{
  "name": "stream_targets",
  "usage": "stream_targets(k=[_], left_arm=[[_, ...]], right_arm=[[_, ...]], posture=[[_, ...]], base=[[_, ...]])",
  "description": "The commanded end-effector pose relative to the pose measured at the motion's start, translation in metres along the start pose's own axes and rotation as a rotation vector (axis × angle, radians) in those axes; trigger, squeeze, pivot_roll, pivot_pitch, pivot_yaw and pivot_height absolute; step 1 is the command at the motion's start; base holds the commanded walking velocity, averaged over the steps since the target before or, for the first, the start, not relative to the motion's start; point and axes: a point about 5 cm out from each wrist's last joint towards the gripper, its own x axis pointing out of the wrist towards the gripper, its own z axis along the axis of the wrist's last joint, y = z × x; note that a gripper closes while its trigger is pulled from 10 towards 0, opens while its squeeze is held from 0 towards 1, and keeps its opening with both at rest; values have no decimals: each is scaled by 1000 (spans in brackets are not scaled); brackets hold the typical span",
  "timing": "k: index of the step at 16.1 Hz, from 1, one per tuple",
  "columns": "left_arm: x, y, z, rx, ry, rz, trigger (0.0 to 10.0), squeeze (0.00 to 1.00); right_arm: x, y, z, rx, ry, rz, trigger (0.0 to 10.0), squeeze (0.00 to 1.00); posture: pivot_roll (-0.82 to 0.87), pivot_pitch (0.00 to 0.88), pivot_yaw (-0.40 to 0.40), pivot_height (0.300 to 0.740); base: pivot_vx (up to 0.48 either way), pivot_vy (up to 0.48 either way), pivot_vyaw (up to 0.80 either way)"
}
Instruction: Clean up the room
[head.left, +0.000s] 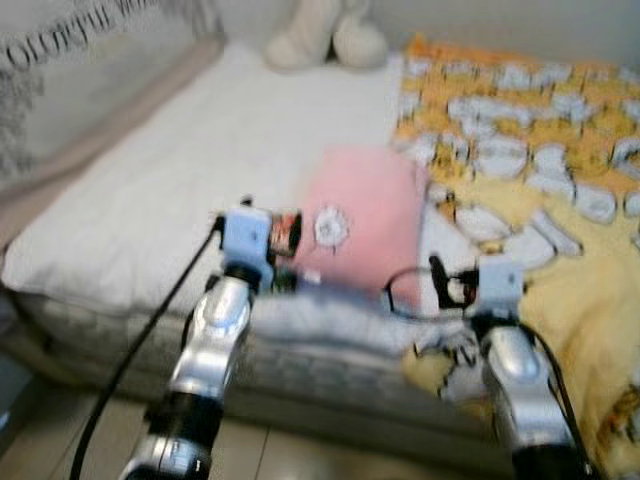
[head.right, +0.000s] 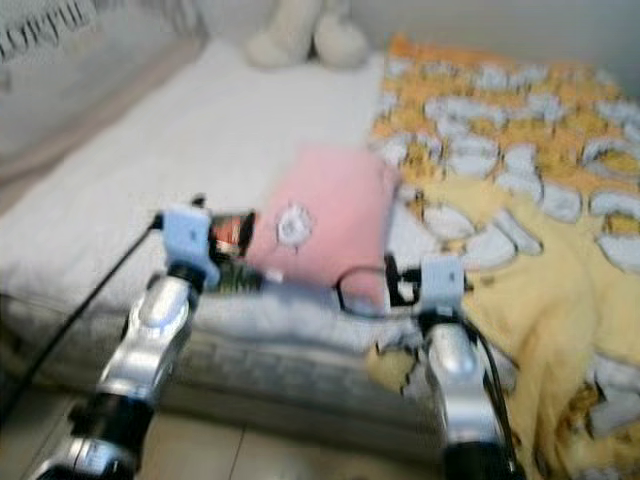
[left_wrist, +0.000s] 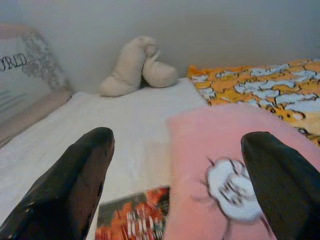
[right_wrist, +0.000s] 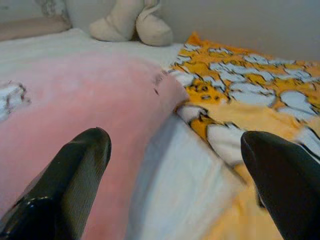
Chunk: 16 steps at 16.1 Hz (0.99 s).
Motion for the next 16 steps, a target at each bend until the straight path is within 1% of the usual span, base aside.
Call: stream_targets(k=[1, 2, 3, 4, 6, 7, 8, 9, 10, 11, 12, 13, 14, 15, 16], left_arm=[[2, 4, -1, 24, 7, -14, 10000, 0], [6, 2, 3, 20, -8, -36, 10000, 0], [18, -3, 12, 11, -27, -64, 10000, 0], [27, -9, 19, 0, -42, -87, 10000, 0], [44, -32, 42, -10, -106, -211, 10000, 0], [49, -36, 45, -20, -96, -232, 10000, 0], [56, -38, 46, -39, -52, -234, 10000, 0], [62, -34, 41, -74, 20, -221, 10000, 0], [69, -24, 28, -131, 159, -190, 10000, 0], [70, -11, 11, -214, 305, -141, 10000, 0], [69, -5, 4, -298, 372, -145, 10000, 0], [69, -10, 3, -367, 392, -224, 10000, 0], [70, -12, 3, -402, 410, -242, 10000, 0], [70, -12, 3, -412, 414, -245, 10000, 0], [71, -11, 2, -472, 431, -230, 10000, 0]], right_arm=[[2, 6, 10, 8, -45, 6, 10000, 0], [5, 3, 20, 7, -82, -17, 10000, 0], [13, -13, 43, 7, -158, -90, 10000, 0], [19, -26, 57, 10, -193, -142, 10000, 0], [28, -61, 70, 30, -197, -269, 10000, 0], [30, -69, 71, 38, -188, -293, 10000, 0], [31, -77, 69, 68, -157, -311, 10000, 0], [32, -76, 62, 106, -104, -291, 10000, 0], [32, -68, 43, 190, 19, -228, 10000, 0], [31, -56, 23, 289, 139, -175, 10000, 0], [28, -51, 9, 396, 210, -159, 10000, 0], [25, -55, 1, 488, 244, -197, 10000, 0], [21, -65, -3, 541, 253, -247, 10000, 0], [20, -68, -4, 555, 254, -256, 10000, 0], [17, -78, -5, 543, 263, -271, 10000, 0]], posture=[[-55, 0, 19, 740], [-57, 0, 20, 740], [-61, 0, 23, 740], [-62, 0, 24, 740], [-71, 0, 32, 740], [-71, 0, 32, 740], [-81, 0, 38, 740], [-86, 0, 41, 740], [-87, 0, 44, 740], [-92, 0, 44, 740], [-99, 0, 45, 740], [-100, 0, 45, 740], [-102, 0, 44, 740], [-107, 0, 44, 740], [-112, 0, 44, 740]], base=[[469, 0, 0], [469, 0, 0], [469, 0, 0], [469, 0, 0], [469, 0, 0], [469, 0, 0], [0, 0, 0], [0, 0, 0], [0, 0, 0], [0, 0, 0], [0, 0, 0], [0, 0, 0], [0, 0, 0], [0, 0, 0], [0, 0, 0]])
